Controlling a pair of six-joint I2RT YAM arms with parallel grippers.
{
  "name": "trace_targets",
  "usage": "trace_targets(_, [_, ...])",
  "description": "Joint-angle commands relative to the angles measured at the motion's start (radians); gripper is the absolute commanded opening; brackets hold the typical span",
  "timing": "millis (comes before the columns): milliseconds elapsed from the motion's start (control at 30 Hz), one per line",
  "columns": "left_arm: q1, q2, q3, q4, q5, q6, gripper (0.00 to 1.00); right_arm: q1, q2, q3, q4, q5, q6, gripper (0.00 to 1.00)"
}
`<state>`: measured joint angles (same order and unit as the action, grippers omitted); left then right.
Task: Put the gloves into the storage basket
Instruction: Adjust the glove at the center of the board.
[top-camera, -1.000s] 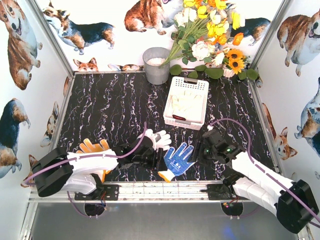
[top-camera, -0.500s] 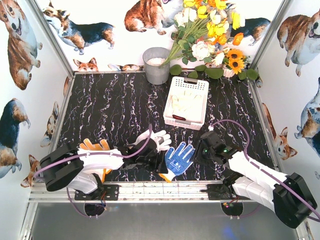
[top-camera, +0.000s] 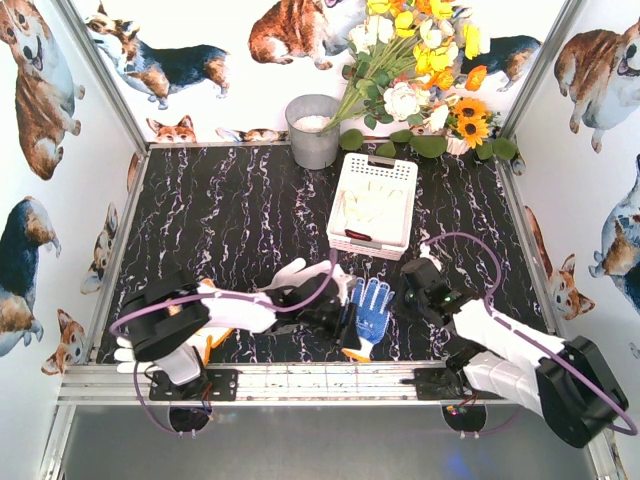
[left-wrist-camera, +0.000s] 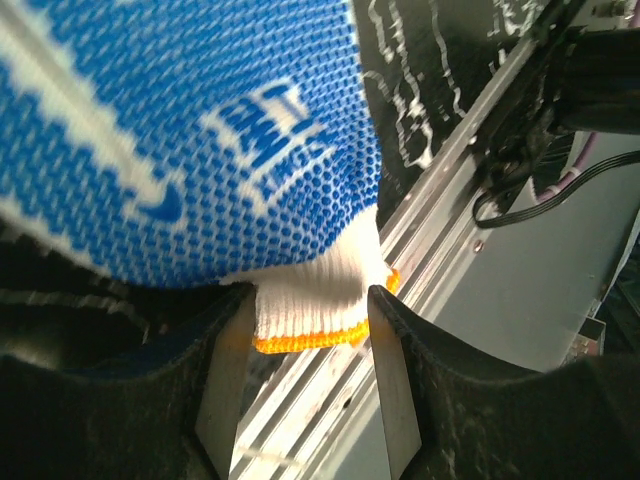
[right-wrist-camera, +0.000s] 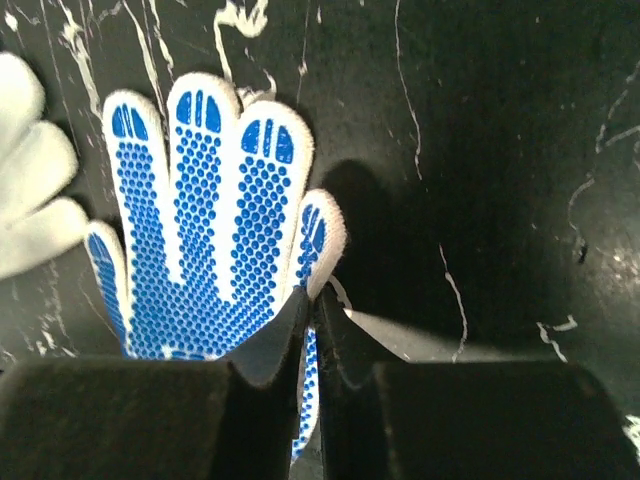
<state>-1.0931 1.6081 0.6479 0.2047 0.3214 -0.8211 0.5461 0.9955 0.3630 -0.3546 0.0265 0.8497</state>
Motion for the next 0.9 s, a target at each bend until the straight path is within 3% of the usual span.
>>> trace_targets(0, [-0.013,0.100,0.093,0.079,0.063,0.052,0.44,-0.046,0.056,0.032,0.120,-0.003,-0.066,0.05])
trace_targets(233, [-0.020,0.129,0.155,0.066,0.061,0.079,0.47,-0.101,0.145,0.073,0.123,-0.018,-0.156,0.02])
trace_targets(400, [-0.021,0.017,0.099,0.014,-0.045,0.081,0.58,-0.105,0.148,0.099,0.095,-0.029,-0.185,0.15])
trace_targets(467, [-0.021,-0.068,0.060,-0.057,-0.133,0.089,0.61,-0.107,0.132,0.109,0.070,-0.031,-0.187,0.24])
trace_targets(667, [-0.018,-0.261,0.060,-0.394,-0.438,0.150,0.67,-0.117,0.010,0.124,0.011,-0.048,-0.166,0.38])
trace_targets(867, [-0.002,-0.230,0.145,-0.648,-0.654,0.235,0.63,-0.126,-0.093,0.139,-0.053,-0.019,-0.192,0.47])
